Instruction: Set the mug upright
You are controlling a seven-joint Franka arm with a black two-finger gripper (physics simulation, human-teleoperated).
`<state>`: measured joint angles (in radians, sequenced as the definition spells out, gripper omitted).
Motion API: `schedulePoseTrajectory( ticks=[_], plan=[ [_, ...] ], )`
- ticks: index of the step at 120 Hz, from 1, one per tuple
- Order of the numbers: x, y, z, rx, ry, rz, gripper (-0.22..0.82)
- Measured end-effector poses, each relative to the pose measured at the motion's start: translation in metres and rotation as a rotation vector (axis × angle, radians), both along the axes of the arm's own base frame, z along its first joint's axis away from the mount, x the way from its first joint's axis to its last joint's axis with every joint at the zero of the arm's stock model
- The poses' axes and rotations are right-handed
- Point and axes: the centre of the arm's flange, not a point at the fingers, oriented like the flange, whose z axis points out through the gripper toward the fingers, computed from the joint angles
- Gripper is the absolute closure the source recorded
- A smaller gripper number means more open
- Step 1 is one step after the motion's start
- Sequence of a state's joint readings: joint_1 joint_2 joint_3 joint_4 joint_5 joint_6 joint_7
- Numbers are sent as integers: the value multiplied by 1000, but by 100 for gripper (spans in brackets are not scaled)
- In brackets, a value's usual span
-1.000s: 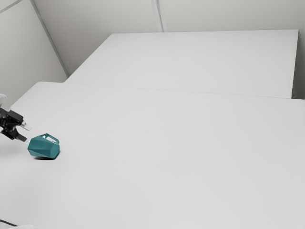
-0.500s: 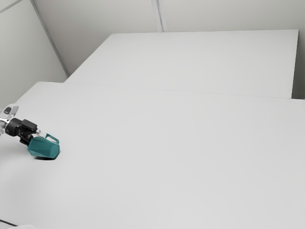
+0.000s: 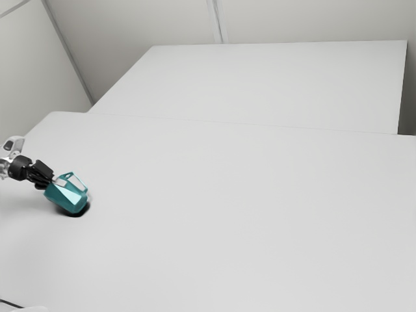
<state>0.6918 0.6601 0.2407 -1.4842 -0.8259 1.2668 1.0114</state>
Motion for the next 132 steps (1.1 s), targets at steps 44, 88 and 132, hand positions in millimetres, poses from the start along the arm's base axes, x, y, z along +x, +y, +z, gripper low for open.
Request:
schedulePoseTrajectory(
  ticks=[44, 88, 132],
  plan=[
    [0, -35, 70, 15, -58, -36, 76],
    [59, -164, 169, 433, -83, -254, 78],
    [93, -288, 149, 827, -116, -356, 79]
  ],
)
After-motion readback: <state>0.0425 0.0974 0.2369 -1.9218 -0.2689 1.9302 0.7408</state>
